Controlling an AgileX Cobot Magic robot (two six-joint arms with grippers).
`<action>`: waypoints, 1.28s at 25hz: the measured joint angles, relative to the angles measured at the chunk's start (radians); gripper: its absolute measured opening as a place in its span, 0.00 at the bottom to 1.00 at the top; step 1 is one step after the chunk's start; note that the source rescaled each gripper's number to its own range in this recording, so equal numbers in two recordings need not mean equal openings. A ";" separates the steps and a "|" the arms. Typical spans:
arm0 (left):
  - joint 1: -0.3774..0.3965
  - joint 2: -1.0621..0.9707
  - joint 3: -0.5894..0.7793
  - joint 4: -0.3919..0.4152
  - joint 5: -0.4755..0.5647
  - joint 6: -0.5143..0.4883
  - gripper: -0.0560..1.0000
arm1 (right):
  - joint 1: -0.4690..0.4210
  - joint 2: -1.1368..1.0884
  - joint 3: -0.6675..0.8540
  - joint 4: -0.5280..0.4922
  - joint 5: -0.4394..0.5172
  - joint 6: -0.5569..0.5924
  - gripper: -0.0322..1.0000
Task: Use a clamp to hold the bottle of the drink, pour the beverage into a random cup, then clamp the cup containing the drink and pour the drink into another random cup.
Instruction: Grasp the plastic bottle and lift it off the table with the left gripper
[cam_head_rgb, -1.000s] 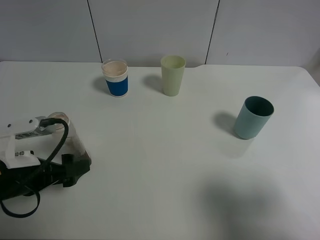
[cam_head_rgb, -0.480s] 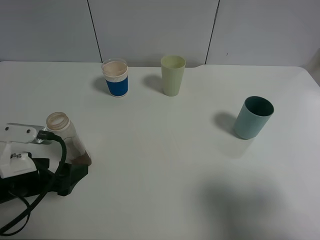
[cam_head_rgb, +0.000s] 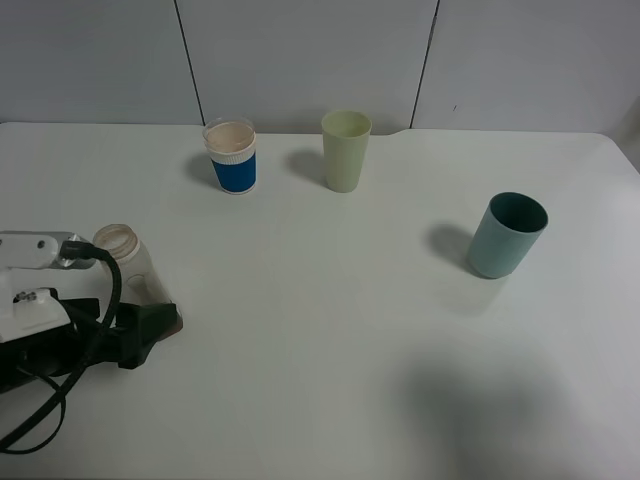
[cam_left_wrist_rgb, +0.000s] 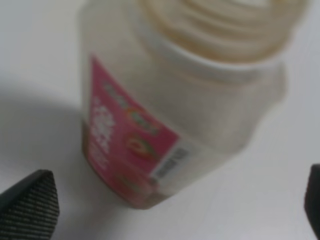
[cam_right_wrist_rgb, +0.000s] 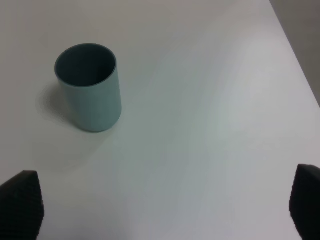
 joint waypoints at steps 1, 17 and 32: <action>0.000 0.000 0.000 -0.019 -0.002 -0.005 1.00 | 0.000 0.000 0.000 0.000 0.000 0.000 0.97; 0.000 0.175 -0.003 0.013 -0.169 -0.012 1.00 | 0.000 0.000 0.000 0.000 0.000 0.000 0.97; 0.000 0.445 -0.003 0.020 -0.470 -0.194 1.00 | 0.000 0.000 0.000 0.000 0.000 0.000 0.97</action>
